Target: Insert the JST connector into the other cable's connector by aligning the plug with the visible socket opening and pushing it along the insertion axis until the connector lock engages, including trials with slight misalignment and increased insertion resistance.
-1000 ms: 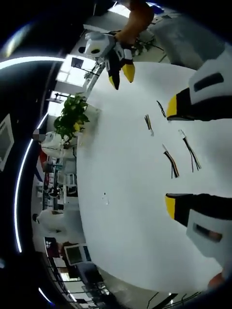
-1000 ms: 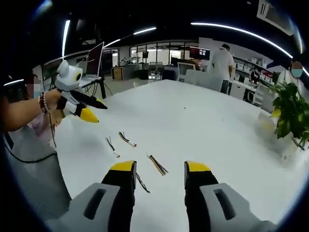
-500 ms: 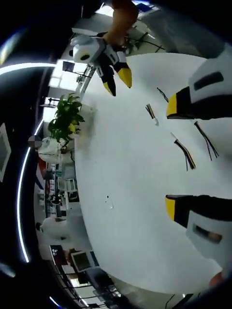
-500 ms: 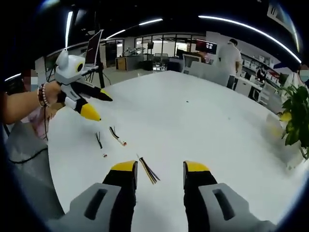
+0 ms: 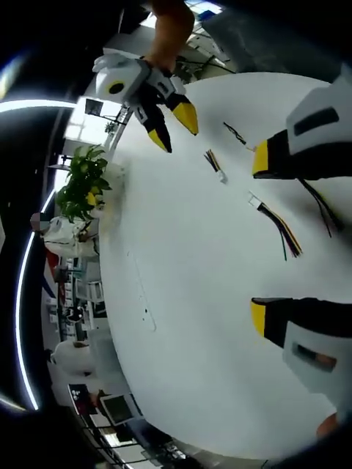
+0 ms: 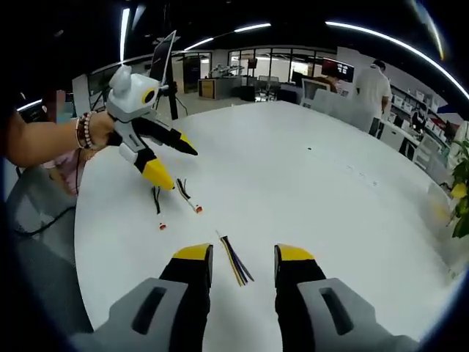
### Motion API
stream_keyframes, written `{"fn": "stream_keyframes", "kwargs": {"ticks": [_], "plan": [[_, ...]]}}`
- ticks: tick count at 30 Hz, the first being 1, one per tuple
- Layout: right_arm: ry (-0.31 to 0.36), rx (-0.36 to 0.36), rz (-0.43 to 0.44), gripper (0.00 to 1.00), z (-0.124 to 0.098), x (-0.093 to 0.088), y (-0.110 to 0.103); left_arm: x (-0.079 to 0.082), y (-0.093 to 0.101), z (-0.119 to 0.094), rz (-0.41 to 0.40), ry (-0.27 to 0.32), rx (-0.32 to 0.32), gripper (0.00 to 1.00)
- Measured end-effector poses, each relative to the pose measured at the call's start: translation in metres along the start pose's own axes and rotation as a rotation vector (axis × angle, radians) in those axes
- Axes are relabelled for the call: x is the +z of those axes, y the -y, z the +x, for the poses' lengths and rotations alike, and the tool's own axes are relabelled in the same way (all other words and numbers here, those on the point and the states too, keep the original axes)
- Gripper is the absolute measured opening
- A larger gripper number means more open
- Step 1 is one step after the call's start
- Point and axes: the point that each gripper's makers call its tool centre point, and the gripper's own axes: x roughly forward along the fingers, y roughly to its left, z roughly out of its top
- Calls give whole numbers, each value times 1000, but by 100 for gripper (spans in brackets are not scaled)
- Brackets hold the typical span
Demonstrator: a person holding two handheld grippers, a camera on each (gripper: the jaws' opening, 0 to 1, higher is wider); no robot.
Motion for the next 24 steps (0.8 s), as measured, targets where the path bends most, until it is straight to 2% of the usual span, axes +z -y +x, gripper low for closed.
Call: {"fn": "stream_keyframes", "kwargs": {"ticks": [8,10,12,16,19,21,24], "plan": [[-13,69,-49,29,18,-4,-12,-6,9,10,22,-10,-50,58],[-4,112,-78,20,22,-4,-18,-6,15,14,-11,-1,-86,56],[-5,130,-85,13,25,-4,-21,-6,19,16,-3,9,-100,55],[-12,133,-105,23,34,-5,-18,-9,26,22,40,5,-117,49],[-17,142,-110,21,39,-7,-17,-9,28,24,37,18,-132,43],[-17,151,-109,21,45,-8,-15,-9,28,25,2,23,-143,42],[-12,172,-124,21,49,-9,-18,-8,28,26,-5,38,-154,40]]}}
